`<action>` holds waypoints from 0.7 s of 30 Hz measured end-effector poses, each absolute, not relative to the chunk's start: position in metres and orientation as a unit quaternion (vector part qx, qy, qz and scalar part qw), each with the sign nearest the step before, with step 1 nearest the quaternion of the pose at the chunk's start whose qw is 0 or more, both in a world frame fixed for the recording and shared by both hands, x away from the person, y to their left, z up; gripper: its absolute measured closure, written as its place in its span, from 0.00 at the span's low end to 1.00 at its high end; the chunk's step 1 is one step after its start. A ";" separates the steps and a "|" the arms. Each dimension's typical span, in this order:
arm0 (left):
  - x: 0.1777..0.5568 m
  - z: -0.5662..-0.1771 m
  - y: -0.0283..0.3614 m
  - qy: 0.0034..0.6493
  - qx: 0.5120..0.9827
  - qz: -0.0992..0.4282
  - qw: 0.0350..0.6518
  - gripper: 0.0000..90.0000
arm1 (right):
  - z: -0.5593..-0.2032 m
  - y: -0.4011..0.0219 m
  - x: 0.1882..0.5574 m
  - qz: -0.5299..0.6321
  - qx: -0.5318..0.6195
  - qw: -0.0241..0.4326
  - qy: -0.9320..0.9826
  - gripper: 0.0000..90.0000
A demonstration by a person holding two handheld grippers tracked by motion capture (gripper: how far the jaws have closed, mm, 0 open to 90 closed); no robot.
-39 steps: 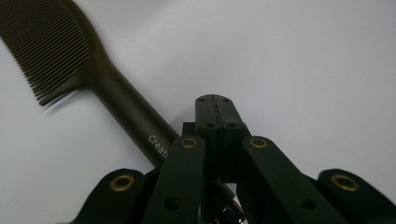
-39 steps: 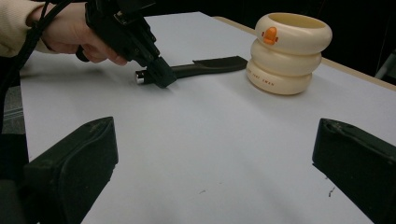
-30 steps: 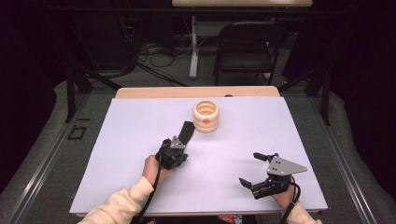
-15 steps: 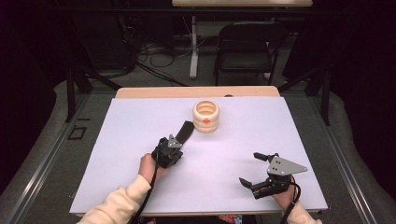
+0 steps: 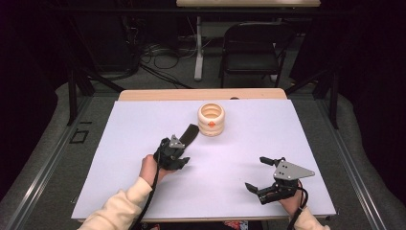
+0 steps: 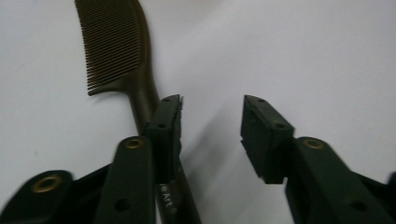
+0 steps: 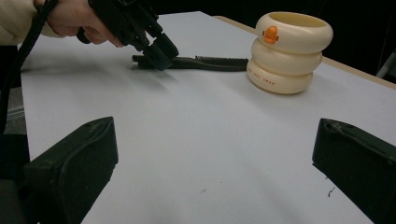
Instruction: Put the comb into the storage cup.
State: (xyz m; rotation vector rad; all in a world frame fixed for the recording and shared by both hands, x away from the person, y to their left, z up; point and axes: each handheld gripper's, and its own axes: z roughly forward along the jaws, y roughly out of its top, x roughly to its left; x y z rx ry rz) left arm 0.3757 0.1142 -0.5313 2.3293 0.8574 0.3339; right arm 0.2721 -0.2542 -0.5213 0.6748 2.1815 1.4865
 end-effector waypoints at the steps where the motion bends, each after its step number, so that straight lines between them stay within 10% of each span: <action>1: 0.376 -0.529 0.115 0.326 0.883 0.128 0.312 0.57 | -0.521 -0.254 0.272 0.534 0.243 0.206 0.783 0.00; 14: 0.394 -0.528 0.114 0.354 0.889 0.088 0.277 0.18 | -0.523 -0.253 0.273 0.531 0.245 0.206 0.785 0.00; 21: 0.407 -0.524 0.114 0.369 0.890 0.072 0.258 0.15 | -0.523 -0.253 0.273 0.531 0.246 0.205 0.785 0.00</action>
